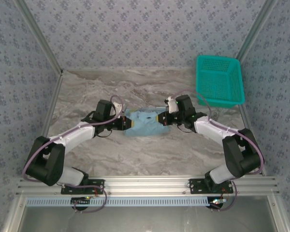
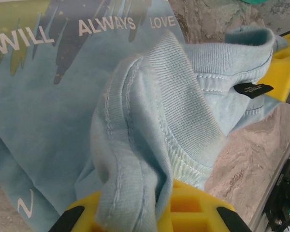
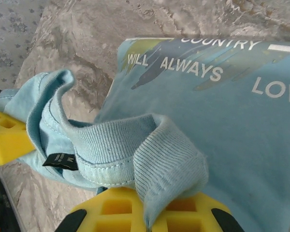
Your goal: Fold the inside-out t-shirt
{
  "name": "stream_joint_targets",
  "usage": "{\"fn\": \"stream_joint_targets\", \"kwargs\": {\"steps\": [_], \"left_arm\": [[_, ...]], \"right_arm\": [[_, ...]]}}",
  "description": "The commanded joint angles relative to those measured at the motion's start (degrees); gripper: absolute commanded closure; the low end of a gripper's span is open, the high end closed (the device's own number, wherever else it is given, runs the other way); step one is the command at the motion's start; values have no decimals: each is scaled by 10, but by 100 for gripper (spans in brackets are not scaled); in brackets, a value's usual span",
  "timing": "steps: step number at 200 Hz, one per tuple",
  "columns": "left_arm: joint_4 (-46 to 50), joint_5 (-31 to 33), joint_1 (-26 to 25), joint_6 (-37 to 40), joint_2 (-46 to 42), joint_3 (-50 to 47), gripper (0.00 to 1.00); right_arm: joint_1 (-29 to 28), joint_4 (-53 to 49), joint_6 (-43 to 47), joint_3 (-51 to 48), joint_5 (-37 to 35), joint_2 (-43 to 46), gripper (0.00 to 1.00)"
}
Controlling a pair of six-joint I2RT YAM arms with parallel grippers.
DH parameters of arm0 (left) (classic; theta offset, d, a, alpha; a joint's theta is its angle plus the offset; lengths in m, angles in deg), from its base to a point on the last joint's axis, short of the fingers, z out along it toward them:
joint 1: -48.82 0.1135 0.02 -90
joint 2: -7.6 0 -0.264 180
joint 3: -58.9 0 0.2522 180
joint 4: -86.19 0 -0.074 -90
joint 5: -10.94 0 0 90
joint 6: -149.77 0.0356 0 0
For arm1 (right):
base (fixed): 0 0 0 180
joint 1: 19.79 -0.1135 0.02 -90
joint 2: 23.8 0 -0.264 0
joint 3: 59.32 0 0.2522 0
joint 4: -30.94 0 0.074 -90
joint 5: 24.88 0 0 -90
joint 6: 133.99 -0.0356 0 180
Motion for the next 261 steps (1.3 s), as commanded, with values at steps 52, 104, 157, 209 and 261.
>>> {"fn": "stream_joint_targets", "kwargs": {"steps": [52,104,157,209,261], "left_arm": [[20,54,25,38,121,138,100],[14,47,56,39,218,198,98],[-35,42,83,43,319,268,83],[-40,63,93,36,387,326,59],[-9,97,102,51,342,315,46]], "right_arm": [[22,-106,52,198,-65,-145,100],[29,-122,67,315,-69,-261,98],[48,-90,73,372,-66,-353,90],[76,-88,80,392,-78,-380,68],[117,-117,95,393,-64,-333,54]]}}
